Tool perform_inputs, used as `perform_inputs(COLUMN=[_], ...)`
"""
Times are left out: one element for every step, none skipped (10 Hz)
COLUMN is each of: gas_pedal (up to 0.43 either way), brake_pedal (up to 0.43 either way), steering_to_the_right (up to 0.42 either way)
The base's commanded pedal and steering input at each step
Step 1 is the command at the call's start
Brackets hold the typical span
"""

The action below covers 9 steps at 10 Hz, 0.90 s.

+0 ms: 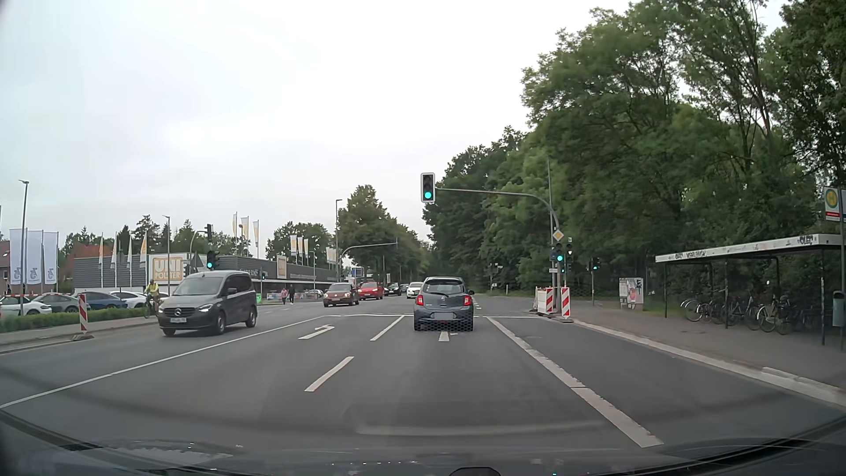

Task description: Follow the waypoints while adhering to traffic rules and regulations

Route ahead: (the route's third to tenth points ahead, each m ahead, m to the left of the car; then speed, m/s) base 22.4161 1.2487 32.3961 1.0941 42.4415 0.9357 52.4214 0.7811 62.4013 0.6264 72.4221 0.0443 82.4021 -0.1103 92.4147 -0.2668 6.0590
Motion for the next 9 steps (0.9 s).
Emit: perform_inputs(gas_pedal=[0.26, 0.26, 0.209, 0.189, 0.189, 0.189, 0.197, 0.209, 0.209], brake_pedal=[0.0, 0.0, 0.0, 0.0, 0.0, 0.0, 0.0, 0.0, 0.0], steering_to_the_right=[0.008, 0.008, 0.009, 0.009, 0.009, 0.009, 0.009, 0.009, 0.009])
